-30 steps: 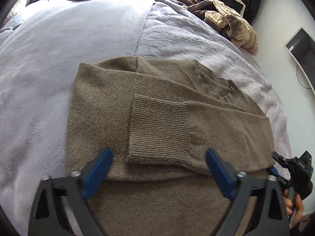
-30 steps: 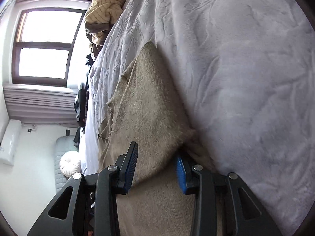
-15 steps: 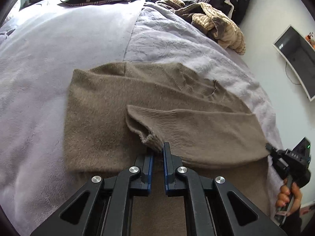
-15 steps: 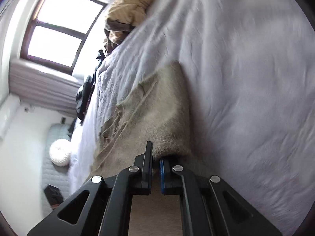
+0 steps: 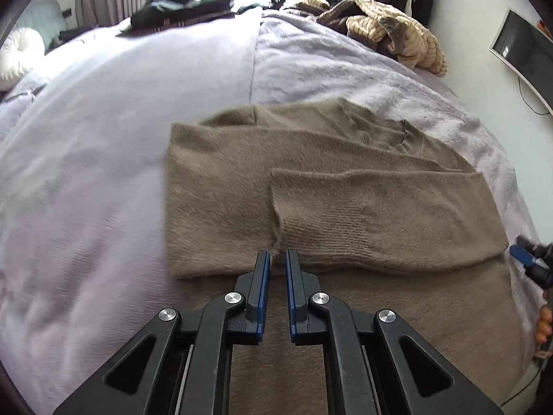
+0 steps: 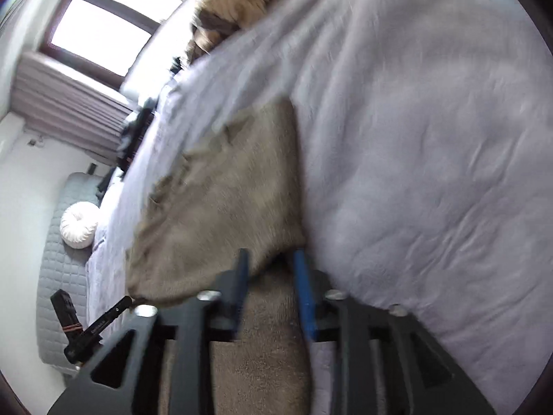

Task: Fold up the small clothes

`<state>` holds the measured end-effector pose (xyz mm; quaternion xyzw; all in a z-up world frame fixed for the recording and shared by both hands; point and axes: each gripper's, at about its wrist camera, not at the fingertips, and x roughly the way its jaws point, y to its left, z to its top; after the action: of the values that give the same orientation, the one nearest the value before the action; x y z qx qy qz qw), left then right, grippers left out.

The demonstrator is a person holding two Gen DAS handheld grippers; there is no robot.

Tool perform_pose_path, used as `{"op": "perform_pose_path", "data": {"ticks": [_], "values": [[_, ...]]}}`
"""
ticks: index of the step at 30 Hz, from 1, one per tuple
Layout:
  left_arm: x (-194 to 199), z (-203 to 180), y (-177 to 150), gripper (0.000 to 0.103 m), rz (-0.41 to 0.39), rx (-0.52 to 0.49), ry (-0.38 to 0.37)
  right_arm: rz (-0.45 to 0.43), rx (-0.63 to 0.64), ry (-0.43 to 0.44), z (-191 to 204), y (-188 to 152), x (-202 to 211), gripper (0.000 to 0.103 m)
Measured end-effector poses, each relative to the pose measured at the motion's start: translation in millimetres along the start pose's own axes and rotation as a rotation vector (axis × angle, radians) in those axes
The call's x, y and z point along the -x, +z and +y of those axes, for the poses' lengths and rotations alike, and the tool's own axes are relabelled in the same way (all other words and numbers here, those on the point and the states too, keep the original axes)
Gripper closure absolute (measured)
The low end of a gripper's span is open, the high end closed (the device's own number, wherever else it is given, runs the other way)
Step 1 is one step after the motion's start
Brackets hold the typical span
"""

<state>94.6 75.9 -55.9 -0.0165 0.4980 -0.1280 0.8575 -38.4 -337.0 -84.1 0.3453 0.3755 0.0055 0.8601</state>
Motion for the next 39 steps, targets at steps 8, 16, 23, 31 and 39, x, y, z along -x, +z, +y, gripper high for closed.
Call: {"op": "perform_pose_path", "data": {"ticks": [8, 16, 23, 31, 39], "values": [[5.4, -13.0, 23.7, 0.092, -0.049, 0.015, -0.023, 0.025, -0.146, 0.038, -23.7, 52.2, -49.1, 0.055], [-35.3, -18.1, 18.5, 0.093, 0.035, 0.005, 0.025, 0.025, 0.042, -0.062, 15.4, 61.9, -59.4, 0.095], [-33.3, -11.6, 3.0, 0.092, 0.032, -0.028, 0.067, 0.048, 0.016, -0.136, -7.5, 52.6, -68.7, 0.093], [-17.9, -5.1, -3.7, 0.092, 0.022, 0.010, 0.053, 0.026, 0.047, -0.177, 2.9, 32.8, -30.9, 0.088], [-9.1, -11.5, -18.2, 0.092, 0.038, 0.002, 0.059, 0.081, 0.213, -0.279, 27.7, 10.9, -38.0, 0.083]]}}
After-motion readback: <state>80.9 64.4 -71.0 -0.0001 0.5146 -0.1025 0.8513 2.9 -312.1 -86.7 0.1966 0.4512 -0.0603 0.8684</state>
